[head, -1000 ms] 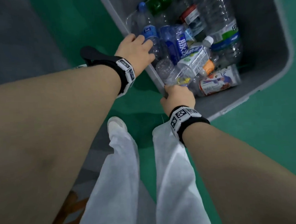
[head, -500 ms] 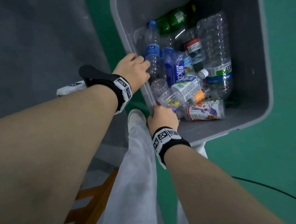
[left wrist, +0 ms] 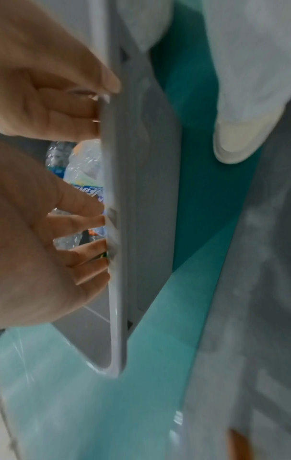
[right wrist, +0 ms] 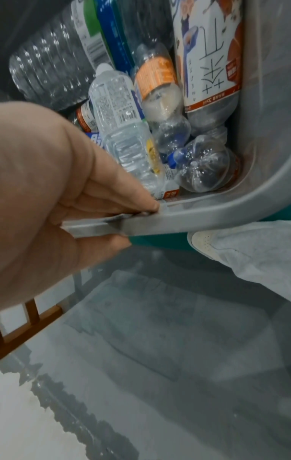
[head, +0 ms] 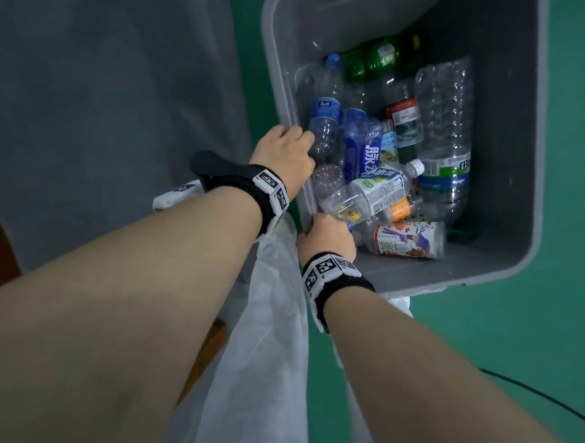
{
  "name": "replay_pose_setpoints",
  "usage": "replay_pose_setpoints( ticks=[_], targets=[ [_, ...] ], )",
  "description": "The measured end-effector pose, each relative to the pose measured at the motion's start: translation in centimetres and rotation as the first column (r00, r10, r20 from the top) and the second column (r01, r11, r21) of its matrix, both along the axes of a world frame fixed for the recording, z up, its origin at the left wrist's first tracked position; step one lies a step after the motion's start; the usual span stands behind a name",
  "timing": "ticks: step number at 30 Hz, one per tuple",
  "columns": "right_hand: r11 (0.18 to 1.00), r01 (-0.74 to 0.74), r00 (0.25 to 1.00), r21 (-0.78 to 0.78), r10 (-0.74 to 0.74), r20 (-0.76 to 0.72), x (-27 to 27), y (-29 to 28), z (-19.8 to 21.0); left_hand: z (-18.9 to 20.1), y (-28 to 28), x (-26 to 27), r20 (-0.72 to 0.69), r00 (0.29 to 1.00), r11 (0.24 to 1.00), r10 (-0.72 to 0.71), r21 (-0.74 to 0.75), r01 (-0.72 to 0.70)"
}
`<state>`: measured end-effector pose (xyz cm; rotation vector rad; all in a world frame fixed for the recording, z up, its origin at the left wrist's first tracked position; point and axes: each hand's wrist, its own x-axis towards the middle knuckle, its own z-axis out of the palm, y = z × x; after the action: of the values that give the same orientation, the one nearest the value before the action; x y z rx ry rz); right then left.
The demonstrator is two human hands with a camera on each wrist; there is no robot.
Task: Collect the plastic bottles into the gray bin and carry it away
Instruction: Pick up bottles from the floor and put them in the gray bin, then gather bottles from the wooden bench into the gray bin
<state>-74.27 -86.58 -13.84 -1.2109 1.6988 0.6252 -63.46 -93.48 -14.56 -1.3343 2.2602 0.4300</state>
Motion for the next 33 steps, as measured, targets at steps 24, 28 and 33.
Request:
replay_pose_setpoints(
  ticks=[24, 28, 33],
  targets=[
    [0.969, -0.24, 0.94, -0.058, 0.247, 0.236, -0.8, 4.9, 17.0, 18.9, 19.8, -4.4, -0.175, -0.393, -0.277, 0.903, 0.464, -0.841],
    [0.898, -0.429, 0.843, -0.098, 0.437, 0.313, 4.3, 10.4, 22.2, 23.7, 26.0, -1.4, -0.196, -0.507, -0.382, 0.84, 0.451, -0.807],
    [0.8, -0.583, 0.713, -0.145, 0.589, 0.381, 8.5, 15.6, 26.7, 27.1, 32.4, 1.0, -0.181, -0.655, -0.548, 0.733, 0.414, -0.727]
  ],
)
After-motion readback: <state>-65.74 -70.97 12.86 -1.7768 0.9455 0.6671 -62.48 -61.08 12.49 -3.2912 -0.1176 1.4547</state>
